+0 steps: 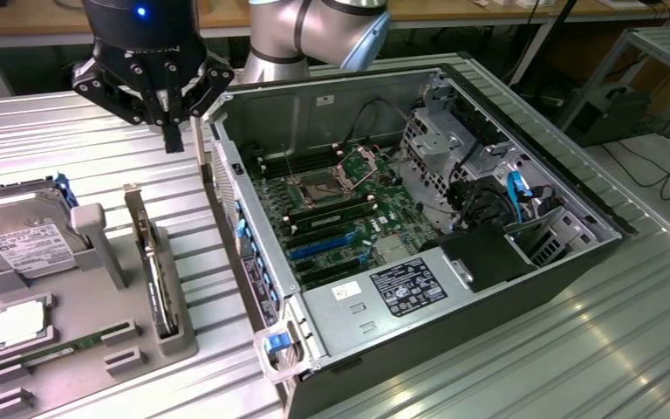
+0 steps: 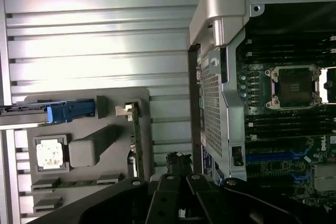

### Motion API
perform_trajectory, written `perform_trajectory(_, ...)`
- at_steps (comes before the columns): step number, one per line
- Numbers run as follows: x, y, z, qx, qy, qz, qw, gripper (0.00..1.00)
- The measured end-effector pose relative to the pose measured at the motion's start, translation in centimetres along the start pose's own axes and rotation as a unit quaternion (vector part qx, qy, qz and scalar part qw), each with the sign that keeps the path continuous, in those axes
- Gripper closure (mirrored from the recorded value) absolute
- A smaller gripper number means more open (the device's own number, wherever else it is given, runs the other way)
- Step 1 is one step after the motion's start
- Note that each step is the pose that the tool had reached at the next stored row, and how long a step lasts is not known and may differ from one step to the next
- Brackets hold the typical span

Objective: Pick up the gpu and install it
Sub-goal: 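Reach for the gpu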

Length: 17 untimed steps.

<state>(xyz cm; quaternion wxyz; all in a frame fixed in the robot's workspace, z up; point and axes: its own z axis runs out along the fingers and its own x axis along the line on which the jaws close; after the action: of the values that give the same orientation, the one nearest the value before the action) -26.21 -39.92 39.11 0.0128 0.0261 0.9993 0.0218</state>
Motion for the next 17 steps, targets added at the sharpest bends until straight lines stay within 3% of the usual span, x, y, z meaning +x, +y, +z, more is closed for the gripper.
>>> perform_trajectory(7, 0.27, -0.01, -0.01, -0.0001, 0.0001, -0.003, 1.0000, 0.89)
perform_trajectory(17, 0.28, -0.01, -0.01, -0.0008, 0.0015, -0.034, 0.9994, 0.89)
